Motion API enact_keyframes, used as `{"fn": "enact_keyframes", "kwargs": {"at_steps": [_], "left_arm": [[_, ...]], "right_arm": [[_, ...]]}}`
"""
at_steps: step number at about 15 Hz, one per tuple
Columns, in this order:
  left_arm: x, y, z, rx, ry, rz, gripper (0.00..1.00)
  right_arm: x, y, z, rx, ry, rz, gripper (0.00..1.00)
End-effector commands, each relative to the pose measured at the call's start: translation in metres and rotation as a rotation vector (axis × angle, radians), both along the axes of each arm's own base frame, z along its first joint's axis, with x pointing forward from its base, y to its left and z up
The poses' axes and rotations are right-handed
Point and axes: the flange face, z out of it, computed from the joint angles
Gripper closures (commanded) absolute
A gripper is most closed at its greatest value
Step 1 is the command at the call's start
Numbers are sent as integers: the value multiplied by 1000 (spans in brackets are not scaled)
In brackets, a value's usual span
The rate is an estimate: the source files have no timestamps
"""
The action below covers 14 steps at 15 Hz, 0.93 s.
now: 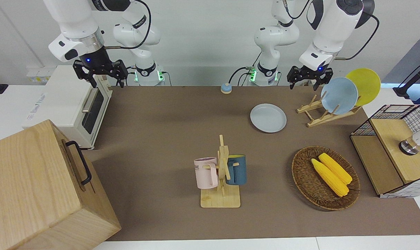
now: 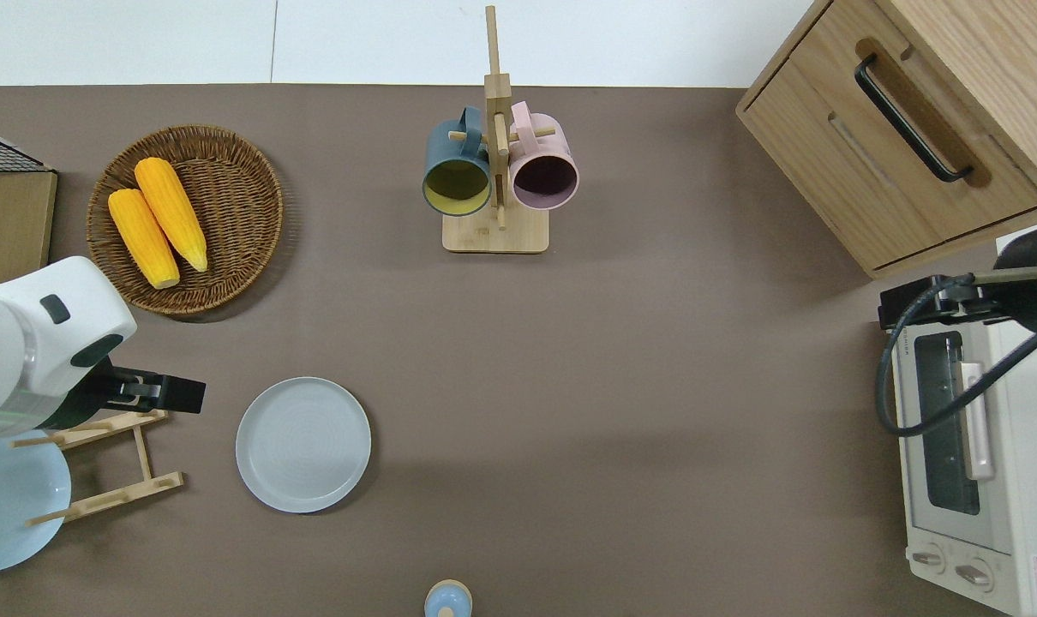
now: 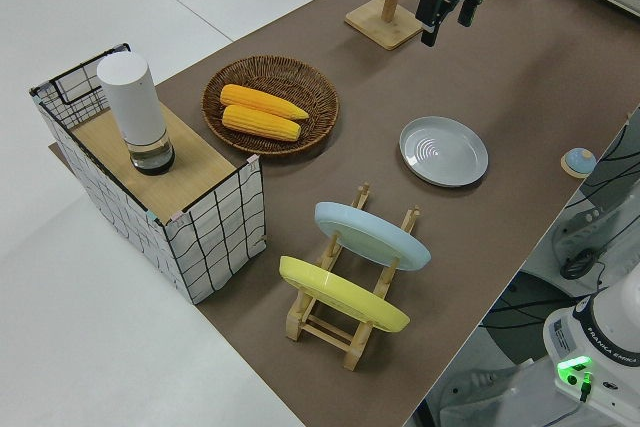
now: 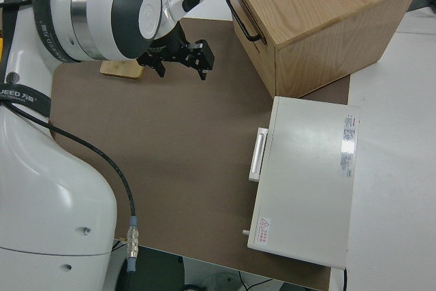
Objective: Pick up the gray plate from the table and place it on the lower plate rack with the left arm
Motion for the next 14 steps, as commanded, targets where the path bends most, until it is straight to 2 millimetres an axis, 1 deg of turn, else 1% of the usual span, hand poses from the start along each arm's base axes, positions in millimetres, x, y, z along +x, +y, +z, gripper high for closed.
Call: {"fn": "enact_keyframes", "kwargs": {"at_steps": [1, 9, 14], "left_arm": [[1, 6, 3, -37, 14, 30, 5], [-1, 5, 1, -33, 19, 46, 5], [-2, 8, 2, -36, 18, 52, 5]], "right_arm": [[0, 1, 1, 4, 3, -3, 17], [0, 1, 1, 4, 3, -3, 17], [0, 1, 1, 4, 3, -3, 17]]}}
